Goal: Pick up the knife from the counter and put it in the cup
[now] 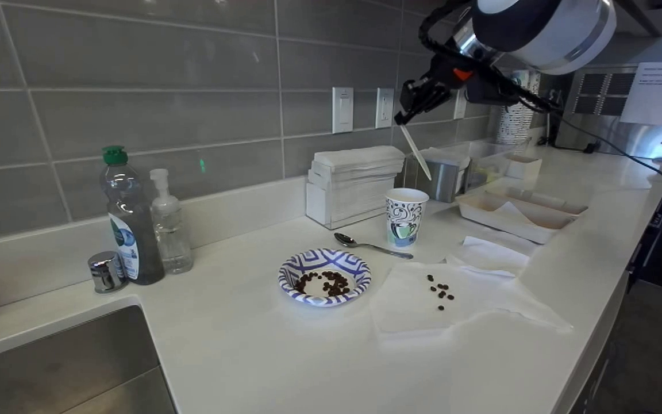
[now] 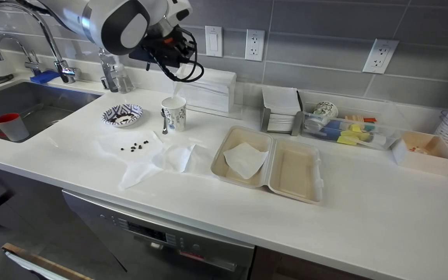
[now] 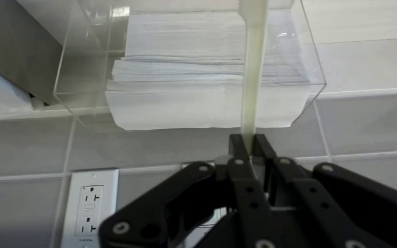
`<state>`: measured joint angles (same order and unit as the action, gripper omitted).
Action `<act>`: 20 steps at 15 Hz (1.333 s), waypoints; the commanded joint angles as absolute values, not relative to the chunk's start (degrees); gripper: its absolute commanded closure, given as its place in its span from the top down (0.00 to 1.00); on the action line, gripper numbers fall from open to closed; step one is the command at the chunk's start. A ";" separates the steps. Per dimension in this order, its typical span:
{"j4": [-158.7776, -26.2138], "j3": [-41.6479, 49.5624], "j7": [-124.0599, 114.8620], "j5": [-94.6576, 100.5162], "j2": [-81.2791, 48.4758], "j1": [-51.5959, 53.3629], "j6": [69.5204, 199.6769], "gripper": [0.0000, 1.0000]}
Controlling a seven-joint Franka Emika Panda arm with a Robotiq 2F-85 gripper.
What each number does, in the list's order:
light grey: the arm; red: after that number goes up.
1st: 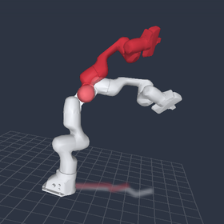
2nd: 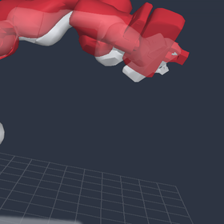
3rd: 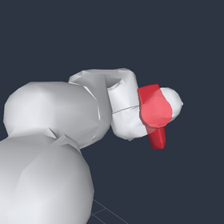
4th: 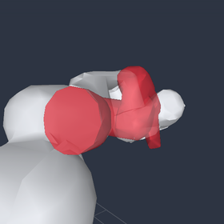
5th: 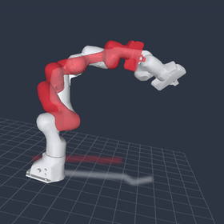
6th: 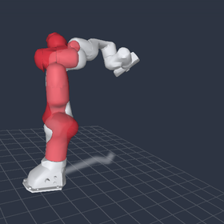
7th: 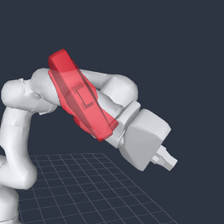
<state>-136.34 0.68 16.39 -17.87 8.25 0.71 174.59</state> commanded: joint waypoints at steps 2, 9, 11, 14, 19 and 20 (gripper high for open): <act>-138.36 0.70 19.01 -19.59 6.93 3.76 181.03 0.03; -140.10 -0.07 17.63 -17.91 1.06 4.18 191.78 0.03; -140.85 -0.48 11.48 -10.21 -0.79 2.45 194.76 0.03; -140.85 -0.34 14.35 -13.16 -3.51 3.84 197.18 0.03; -140.85 0.04 15.67 -13.73 -6.53 4.39 196.44 0.03; -140.85 0.06 15.75 -13.78 -6.87 4.46 196.40 0.03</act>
